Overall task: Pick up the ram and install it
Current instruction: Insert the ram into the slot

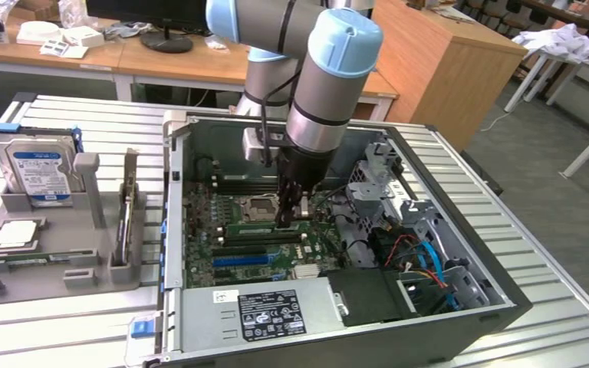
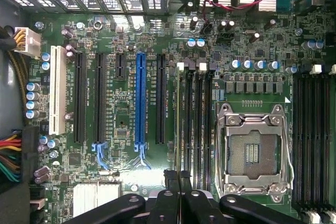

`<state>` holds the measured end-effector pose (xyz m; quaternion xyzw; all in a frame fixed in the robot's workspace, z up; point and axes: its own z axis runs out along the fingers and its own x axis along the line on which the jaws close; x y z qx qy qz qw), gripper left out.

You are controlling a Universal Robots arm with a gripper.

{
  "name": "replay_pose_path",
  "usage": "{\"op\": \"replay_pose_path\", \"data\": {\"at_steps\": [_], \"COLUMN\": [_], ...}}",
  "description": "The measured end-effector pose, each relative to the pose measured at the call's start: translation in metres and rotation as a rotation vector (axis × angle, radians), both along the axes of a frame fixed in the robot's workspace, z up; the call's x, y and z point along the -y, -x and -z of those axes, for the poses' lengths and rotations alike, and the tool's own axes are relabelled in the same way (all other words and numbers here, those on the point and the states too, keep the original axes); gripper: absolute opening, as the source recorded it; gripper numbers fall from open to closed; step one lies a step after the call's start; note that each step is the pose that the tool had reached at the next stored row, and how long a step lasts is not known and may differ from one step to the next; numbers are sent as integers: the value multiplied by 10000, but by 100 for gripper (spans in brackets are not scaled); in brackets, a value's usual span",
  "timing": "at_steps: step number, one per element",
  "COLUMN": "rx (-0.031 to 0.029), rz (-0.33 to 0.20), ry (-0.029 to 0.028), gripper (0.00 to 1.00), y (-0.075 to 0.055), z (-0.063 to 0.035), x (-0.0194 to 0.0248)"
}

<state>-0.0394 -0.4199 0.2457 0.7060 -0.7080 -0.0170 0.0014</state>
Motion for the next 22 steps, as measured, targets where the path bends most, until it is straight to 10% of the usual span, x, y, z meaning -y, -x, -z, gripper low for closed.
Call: {"op": "replay_pose_path", "data": {"at_steps": [22], "rx": [6], "rz": [-1], "ry": [-1], "gripper": [11], "y": [0], "z": [26], "x": [-27]}}
